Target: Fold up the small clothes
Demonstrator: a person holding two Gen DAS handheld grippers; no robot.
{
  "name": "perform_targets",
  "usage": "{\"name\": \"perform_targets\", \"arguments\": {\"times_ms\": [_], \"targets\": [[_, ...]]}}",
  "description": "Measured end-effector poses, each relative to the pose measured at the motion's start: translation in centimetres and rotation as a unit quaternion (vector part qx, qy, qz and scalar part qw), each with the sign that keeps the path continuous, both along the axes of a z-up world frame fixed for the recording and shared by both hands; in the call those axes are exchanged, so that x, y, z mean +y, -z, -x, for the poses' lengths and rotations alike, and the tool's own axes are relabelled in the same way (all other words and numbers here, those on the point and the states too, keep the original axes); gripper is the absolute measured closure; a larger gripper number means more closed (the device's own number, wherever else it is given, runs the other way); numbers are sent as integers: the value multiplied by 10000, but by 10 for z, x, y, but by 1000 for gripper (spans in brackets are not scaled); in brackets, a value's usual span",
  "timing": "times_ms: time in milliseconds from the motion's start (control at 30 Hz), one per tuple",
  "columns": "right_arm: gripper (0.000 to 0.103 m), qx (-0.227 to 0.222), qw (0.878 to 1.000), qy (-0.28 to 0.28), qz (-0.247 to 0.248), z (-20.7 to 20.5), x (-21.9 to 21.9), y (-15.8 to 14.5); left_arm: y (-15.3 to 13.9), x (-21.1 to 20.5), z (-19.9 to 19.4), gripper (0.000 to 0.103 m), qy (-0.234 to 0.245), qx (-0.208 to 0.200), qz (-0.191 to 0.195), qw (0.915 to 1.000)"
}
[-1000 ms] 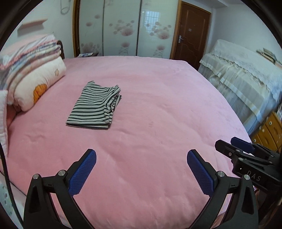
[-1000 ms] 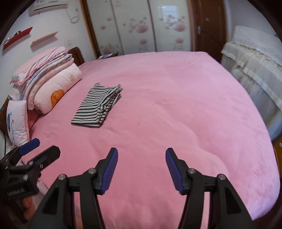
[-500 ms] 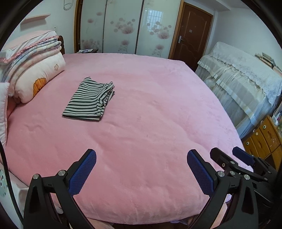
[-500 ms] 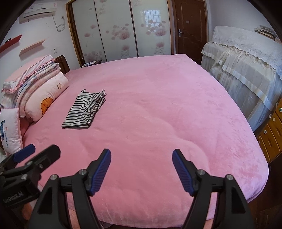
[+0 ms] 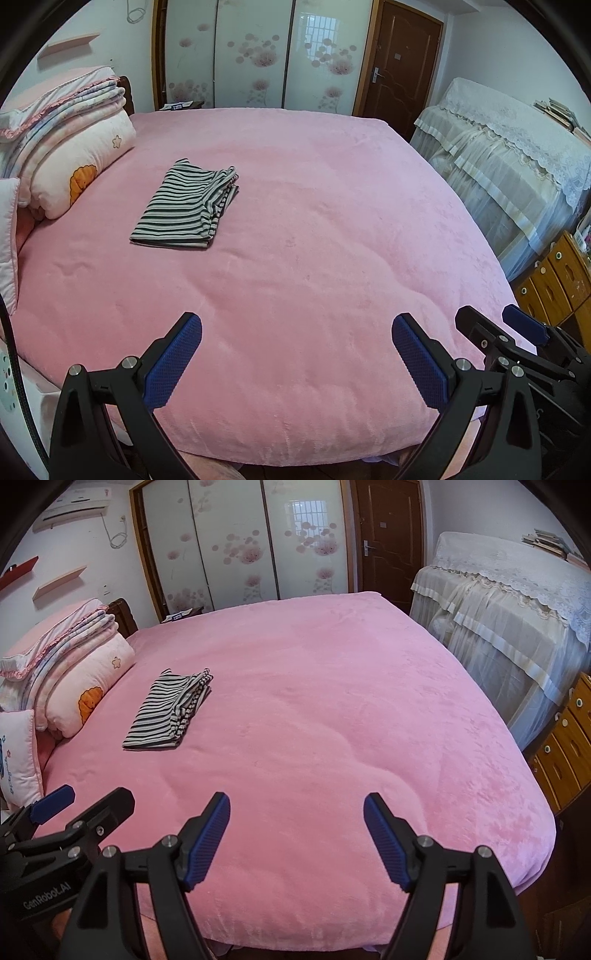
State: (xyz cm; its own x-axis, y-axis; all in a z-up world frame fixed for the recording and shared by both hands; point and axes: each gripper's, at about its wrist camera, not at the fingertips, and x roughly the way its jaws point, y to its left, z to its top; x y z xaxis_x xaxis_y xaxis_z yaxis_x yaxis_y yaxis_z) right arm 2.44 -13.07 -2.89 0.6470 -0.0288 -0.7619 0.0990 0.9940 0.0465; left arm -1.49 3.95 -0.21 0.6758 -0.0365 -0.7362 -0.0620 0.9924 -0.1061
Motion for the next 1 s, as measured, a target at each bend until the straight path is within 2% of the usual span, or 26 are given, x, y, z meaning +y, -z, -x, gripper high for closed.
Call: {"name": "perform_targets", "arguments": {"times_ms": [400, 667, 1000], "targets": [[27, -55, 9998, 140, 162, 3, -4, -5, -2, -6, 0, 1, 20, -94, -40, 9999], [27, -75, 9997, 152, 165, 5, -5, -6, -8, -14, 4, 1, -12, -206, -229, 9995], [27, -70, 9996, 203, 190, 3, -7, -11, -8, -13, 2, 1, -74, -165, -286, 9994]]}}
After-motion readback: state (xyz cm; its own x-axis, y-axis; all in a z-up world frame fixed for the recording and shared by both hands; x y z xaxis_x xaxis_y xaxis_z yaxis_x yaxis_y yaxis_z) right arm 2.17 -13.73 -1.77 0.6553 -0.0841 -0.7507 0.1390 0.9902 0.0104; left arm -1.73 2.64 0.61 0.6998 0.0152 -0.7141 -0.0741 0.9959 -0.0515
